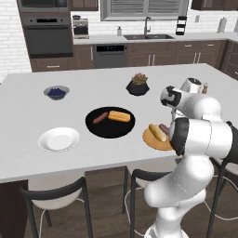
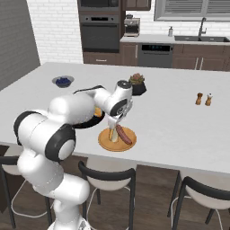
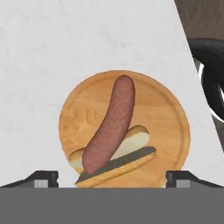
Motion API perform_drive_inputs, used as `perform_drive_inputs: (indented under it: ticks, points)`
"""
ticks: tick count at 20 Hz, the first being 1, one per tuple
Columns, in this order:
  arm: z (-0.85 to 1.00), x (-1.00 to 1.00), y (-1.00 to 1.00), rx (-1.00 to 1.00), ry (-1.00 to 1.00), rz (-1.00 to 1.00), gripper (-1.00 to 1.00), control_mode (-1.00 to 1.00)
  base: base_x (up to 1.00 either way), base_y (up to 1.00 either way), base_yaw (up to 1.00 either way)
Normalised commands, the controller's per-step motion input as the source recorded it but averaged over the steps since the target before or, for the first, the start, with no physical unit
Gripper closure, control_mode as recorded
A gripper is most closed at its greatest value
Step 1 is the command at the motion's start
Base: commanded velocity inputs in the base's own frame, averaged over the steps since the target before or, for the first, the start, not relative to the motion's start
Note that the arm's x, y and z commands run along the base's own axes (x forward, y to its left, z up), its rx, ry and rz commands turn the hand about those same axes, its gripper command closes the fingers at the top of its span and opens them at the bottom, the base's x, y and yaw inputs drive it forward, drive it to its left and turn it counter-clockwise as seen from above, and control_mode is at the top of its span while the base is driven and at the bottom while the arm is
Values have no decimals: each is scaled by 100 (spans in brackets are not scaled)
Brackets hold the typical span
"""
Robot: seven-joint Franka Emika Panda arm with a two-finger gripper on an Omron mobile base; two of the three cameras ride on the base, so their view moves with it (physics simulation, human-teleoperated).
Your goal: Place one bun and one sausage from the bowl on each plate.
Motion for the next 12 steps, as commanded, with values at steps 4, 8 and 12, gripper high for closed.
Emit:
perform_drive_inputs:
  ticks: [4,8,12]
  points:
    - [68,-4,100,0,-30,0,-100,-100,0,0,0]
    - [11,0,100,-4,-17,-13,-100,-100,0,0,0]
    - [8,17,100,-13,-14,-34,-100,-100,0,0,0]
